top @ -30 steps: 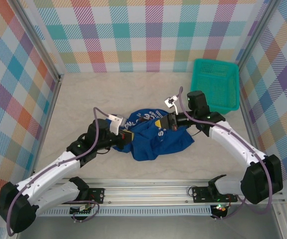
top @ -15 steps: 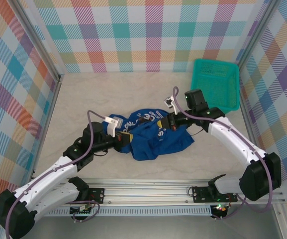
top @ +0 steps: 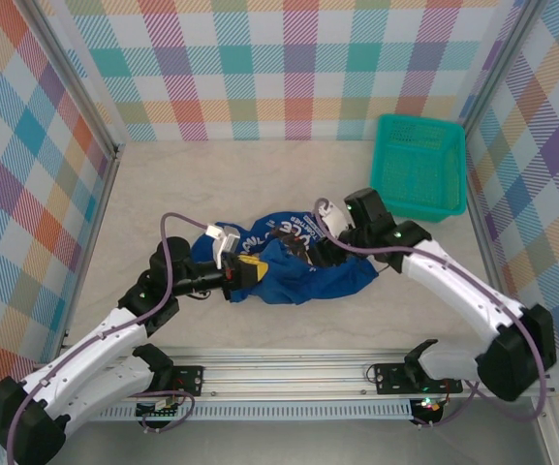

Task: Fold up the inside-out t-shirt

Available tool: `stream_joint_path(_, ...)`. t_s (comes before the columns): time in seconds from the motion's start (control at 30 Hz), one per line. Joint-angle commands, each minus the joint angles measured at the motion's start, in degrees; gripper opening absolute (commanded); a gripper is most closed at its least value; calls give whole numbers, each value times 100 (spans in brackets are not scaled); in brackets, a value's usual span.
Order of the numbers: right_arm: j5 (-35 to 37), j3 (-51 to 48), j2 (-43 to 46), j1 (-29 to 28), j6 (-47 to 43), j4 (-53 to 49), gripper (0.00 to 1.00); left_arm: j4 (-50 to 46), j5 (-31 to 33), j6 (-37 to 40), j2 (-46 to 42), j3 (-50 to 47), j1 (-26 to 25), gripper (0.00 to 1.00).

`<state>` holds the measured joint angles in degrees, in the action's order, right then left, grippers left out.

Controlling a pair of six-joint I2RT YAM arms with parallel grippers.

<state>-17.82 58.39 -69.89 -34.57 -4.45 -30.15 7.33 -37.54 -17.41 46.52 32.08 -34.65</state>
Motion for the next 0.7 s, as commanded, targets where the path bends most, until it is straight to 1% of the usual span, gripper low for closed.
stream_joint_path(0.0, -895, -326, 600, -118, -670, 861, 51, -83, -165, 313, 15, 280, 64, 0)
stream_joint_path(0.07, -964, -445, 648, -187, -715, 1245, 54, -167, -179, 374, 4, 291, 66, 0)
stream_joint_path(0.13, -933, -416, 475, -241, -727, 1500, 56, -206, -175, 404, -11, 282, 62, 0)
stream_joint_path(0.2, -1137, -306, 213, -293, -846, 1603, 64, -202, -175, 396, -22, 273, 63, 0)
stream_joint_path(0.23, -1203, -264, 73, -328, -932, 1654, 65, -206, -175, 396, -26, 273, 59, 0)
stream_joint_path(0.3, -1205, -215, -175, -349, -983, 1762, 66, -231, -167, 407, -45, 282, 64, 0)
stream_joint_path(0.37, -1053, -177, -413, -349, -839, 1954, 66, -296, -100, 430, -69, 275, 57, 0)
stream_joint_path(0.4, -989, -111, -572, -349, -650, 1995, 66, -332, -28, 440, -97, 266, 60, 0)
stream_joint_path(0.5, -1196, 66, -1048, -340, -182, 1752, 66, -481, 360, 462, -206, 217, 55, 0)
stream_joint_path(0.53, -1403, -43, -1139, -331, 223, 1855, 66, -528, 555, 451, -259, 175, 55, 0)
stream_joint_path(0.6, -1894, -407, -1279, -331, 1005, 2437, 65, -647, 944, 445, -325, 67, 55, 0)
stream_joint_path(0.63, -2137, -610, -1385, -331, 1467, 2827, 63, -741, 1167, 428, -357, 4, 59, 0)
stream_joint_path(0.67, -2392, -791, -1493, -348, 1908, 3283, 56, -840, 1367, 400, -386, -59, 55, 0)
